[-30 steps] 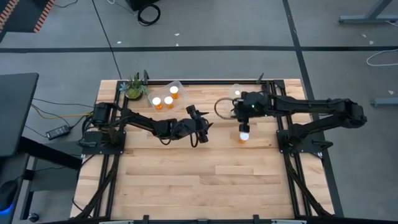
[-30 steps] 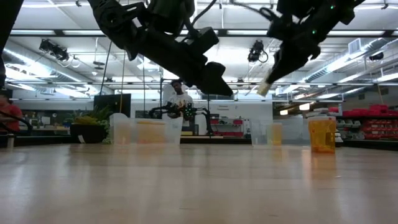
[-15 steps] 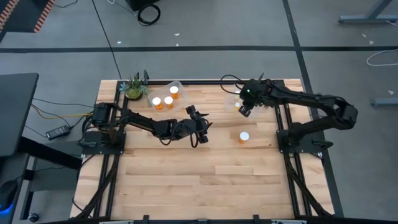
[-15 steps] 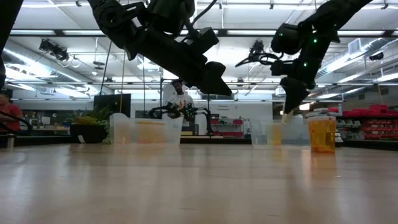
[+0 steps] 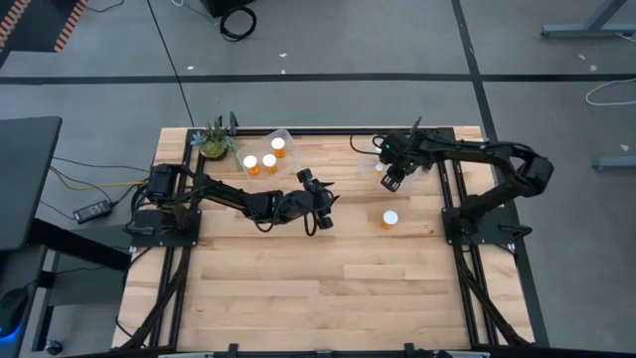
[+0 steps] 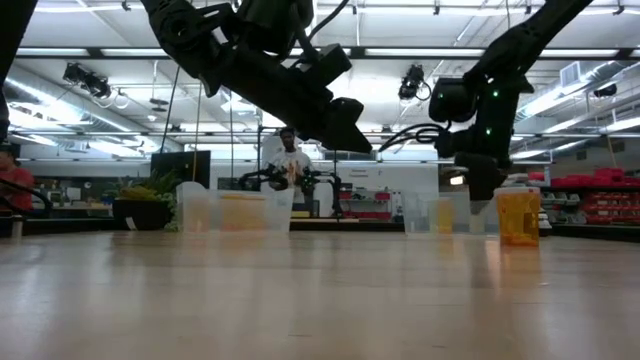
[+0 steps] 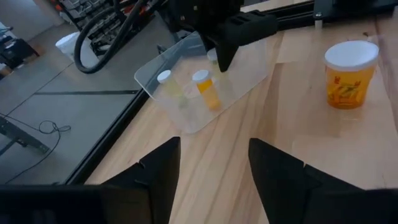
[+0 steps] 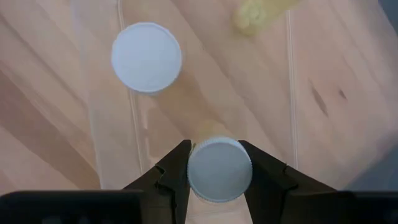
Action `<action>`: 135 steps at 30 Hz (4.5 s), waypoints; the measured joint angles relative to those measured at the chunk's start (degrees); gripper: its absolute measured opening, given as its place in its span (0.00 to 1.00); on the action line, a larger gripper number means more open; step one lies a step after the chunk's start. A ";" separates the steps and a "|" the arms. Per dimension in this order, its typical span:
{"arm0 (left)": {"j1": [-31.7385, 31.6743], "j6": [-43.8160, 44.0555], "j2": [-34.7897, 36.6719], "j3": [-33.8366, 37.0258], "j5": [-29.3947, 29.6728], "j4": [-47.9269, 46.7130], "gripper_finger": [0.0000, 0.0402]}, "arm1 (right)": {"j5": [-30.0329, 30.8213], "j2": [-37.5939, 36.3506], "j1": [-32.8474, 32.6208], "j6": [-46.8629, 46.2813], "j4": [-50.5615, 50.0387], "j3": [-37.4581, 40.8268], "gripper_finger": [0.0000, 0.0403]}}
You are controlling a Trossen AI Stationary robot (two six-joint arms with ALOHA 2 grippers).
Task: Pick and place medicine bottles into bin by pill shape (circle, oval)
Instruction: Put the yellow tablet bottle into the right transparent bin, then put the orange capsule bottle into the left transparent bin
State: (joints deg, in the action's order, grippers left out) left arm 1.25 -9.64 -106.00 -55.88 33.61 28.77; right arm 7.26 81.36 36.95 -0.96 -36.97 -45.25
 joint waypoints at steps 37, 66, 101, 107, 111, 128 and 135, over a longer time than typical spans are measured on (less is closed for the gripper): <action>0.33 0.62 0.02 0.00 -6.49 -2.77 0.48 | -11.73 -12.60 -26.04 6.19 -4.09 -5.97 0.52; 2.89 7.37 6.11 0.00 -5.82 -23.31 0.37 | -0.68 -1.22 -37.49 -2.69 -12.34 -4.09 0.76; 4.14 9.49 7.06 0.04 -5.84 -27.05 0.28 | 4.97 -8.42 -37.35 -2.79 -21.92 -13.99 0.80; 4.14 9.49 7.06 0.04 -5.84 -27.01 0.27 | -1.05 -7.84 -37.49 -3.74 -16.08 -4.45 0.82; 4.14 9.51 7.06 0.04 -5.84 -27.01 0.27 | -2.19 -8.04 -37.49 -5.47 -17.05 -2.89 0.85; 4.07 9.52 7.02 0.02 -5.84 -27.03 0.27 | -2.30 -7.95 -37.47 -4.89 -2.79 5.21 0.86; 4.07 9.51 7.02 0.02 -5.84 -27.08 0.27 | -1.61 -7.89 -37.46 -6.13 -2.67 5.22 0.75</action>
State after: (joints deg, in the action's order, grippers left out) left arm 5.32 -0.13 -98.98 -55.86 27.77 1.69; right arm 5.65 73.47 -0.51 -7.09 -39.64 -40.03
